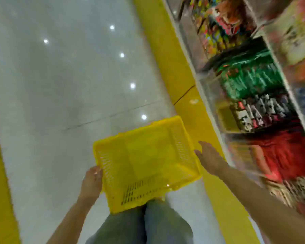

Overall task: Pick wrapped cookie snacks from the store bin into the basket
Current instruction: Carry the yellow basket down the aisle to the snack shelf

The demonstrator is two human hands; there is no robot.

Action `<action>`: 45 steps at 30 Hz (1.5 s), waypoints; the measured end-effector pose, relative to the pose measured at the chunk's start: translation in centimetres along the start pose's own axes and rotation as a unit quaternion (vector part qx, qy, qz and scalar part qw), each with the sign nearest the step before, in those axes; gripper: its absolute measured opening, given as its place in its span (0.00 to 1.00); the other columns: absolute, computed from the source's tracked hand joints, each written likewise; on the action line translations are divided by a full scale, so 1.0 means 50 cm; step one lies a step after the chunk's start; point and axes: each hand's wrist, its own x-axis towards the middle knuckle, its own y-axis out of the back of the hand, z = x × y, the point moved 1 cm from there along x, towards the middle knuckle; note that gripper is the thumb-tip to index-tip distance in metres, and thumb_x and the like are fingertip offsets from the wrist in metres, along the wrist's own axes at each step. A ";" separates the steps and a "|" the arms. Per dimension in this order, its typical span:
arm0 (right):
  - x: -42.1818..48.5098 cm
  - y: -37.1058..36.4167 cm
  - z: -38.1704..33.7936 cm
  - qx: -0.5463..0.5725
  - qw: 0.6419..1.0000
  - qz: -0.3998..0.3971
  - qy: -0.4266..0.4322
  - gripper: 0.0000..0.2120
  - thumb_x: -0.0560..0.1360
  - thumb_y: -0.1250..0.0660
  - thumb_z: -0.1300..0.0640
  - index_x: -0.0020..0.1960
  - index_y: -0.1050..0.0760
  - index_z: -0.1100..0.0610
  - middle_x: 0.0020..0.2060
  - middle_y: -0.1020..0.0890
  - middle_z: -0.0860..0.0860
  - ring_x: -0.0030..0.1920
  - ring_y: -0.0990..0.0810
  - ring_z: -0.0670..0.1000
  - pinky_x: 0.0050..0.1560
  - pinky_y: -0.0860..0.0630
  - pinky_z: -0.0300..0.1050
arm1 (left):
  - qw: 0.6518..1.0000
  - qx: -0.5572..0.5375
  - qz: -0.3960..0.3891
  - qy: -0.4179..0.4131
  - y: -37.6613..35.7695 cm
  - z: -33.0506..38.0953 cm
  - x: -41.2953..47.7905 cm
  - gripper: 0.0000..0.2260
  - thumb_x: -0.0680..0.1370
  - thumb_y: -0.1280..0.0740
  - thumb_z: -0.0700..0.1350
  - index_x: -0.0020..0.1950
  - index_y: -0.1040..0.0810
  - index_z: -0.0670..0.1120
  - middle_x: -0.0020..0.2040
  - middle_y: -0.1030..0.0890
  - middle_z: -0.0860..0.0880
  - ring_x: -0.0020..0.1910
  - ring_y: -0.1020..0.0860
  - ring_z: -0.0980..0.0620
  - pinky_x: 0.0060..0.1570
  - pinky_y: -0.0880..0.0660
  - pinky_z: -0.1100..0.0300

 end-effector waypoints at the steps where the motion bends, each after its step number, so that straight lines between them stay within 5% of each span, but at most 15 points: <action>1: 0.038 -0.031 -0.004 0.012 1.000 0.012 -0.005 0.25 0.80 0.44 0.54 0.72 0.44 0.66 0.71 0.38 0.62 0.71 0.39 0.59 0.66 0.48 0.43 | 1.000 0.015 -0.010 0.013 -0.024 -0.036 0.020 0.18 0.81 0.42 0.46 0.63 0.27 0.34 0.61 0.25 0.33 0.61 0.27 0.36 0.54 0.34 0.53; 4: 0.139 -0.117 0.006 0.060 0.995 0.056 -0.058 0.30 0.78 0.39 0.57 0.72 0.48 0.71 0.71 0.41 0.67 0.72 0.43 0.62 0.69 0.49 0.46 | 0.996 0.023 0.000 0.089 -0.087 -0.146 0.095 0.20 0.82 0.44 0.44 0.70 0.36 0.34 0.70 0.33 0.34 0.69 0.35 0.37 0.64 0.40 0.51; 8: 0.202 -0.223 0.036 0.066 0.989 0.046 -0.122 0.38 0.77 0.36 0.56 0.71 0.55 0.75 0.71 0.47 0.71 0.73 0.46 0.64 0.71 0.50 0.48 | 0.992 -0.029 -0.029 0.121 -0.156 -0.229 0.146 0.18 0.82 0.47 0.45 0.62 0.31 0.32 0.61 0.27 0.31 0.60 0.27 0.34 0.52 0.33 0.51; 10: 0.223 -0.248 0.046 0.110 0.978 0.069 -0.164 0.36 0.76 0.34 0.56 0.70 0.50 0.75 0.69 0.40 0.72 0.70 0.40 0.66 0.68 0.44 0.52 | 0.990 -0.053 -0.030 0.130 -0.180 -0.250 0.165 0.18 0.82 0.47 0.46 0.54 0.29 0.30 0.55 0.25 0.27 0.55 0.26 0.31 0.51 0.30 0.45; 16: 0.226 -0.224 0.049 0.179 0.952 0.041 -0.243 0.30 0.78 0.41 0.47 0.65 0.36 0.73 0.64 0.32 0.71 0.65 0.32 0.66 0.61 0.35 0.54 | 0.981 -0.111 0.020 0.156 -0.155 -0.240 0.167 0.20 0.82 0.45 0.50 0.62 0.30 0.33 0.59 0.25 0.32 0.59 0.26 0.36 0.57 0.30 0.47; 22: 0.087 -0.117 -0.059 0.223 0.943 0.123 -0.216 0.26 0.80 0.45 0.48 0.58 0.30 0.72 0.59 0.27 0.71 0.61 0.29 0.67 0.55 0.34 0.53 | 0.991 -0.081 0.054 0.087 0.027 -0.179 0.082 0.22 0.82 0.48 0.52 0.59 0.27 0.35 0.58 0.24 0.33 0.58 0.26 0.36 0.58 0.32 0.46; 27: -0.075 0.043 -0.183 0.239 0.941 0.177 -0.164 0.25 0.81 0.48 0.48 0.44 0.27 0.69 0.46 0.23 0.70 0.50 0.25 0.67 0.44 0.35 0.52 | 0.989 -0.072 0.121 0.049 0.230 -0.093 -0.011 0.22 0.82 0.49 0.51 0.55 0.26 0.33 0.55 0.24 0.30 0.57 0.27 0.33 0.54 0.34 0.47; 36: -0.181 0.313 -0.395 0.259 0.935 0.242 -0.032 0.29 0.79 0.51 0.42 0.49 0.22 0.65 0.43 0.21 0.66 0.48 0.23 0.65 0.40 0.36 0.49 | 0.962 -0.097 0.247 -0.069 0.565 0.121 -0.049 0.19 0.83 0.47 0.46 0.45 0.26 0.33 0.48 0.23 0.29 0.51 0.25 0.32 0.47 0.32 0.45; 38: -0.174 0.387 -0.442 0.270 0.928 0.258 -0.009 0.28 0.79 0.51 0.42 0.41 0.25 0.63 0.40 0.22 0.66 0.46 0.23 0.65 0.39 0.37 0.49 | 0.956 -0.103 0.261 -0.084 0.624 0.186 -0.032 0.19 0.83 0.47 0.46 0.46 0.26 0.33 0.49 0.24 0.28 0.51 0.25 0.32 0.47 0.32 0.45; 42: -0.129 0.547 -0.536 0.273 0.921 0.277 0.015 0.25 0.80 0.50 0.44 0.46 0.25 0.63 0.43 0.23 0.67 0.46 0.25 0.64 0.44 0.33 0.52 | 0.946 -0.120 0.282 -0.105 0.738 0.317 0.014 0.21 0.83 0.48 0.47 0.50 0.26 0.29 0.52 0.25 0.26 0.54 0.26 0.31 0.51 0.33 0.44; 45: -0.080 0.662 -0.610 0.265 0.917 0.293 0.051 0.22 0.80 0.50 0.43 0.31 0.38 0.51 0.32 0.30 0.58 0.37 0.31 0.55 0.41 0.39 0.48 | 0.937 -0.117 0.306 -0.123 0.815 0.407 0.048 0.22 0.83 0.48 0.46 0.50 0.28 0.27 0.52 0.26 0.24 0.53 0.27 0.29 0.50 0.34 0.44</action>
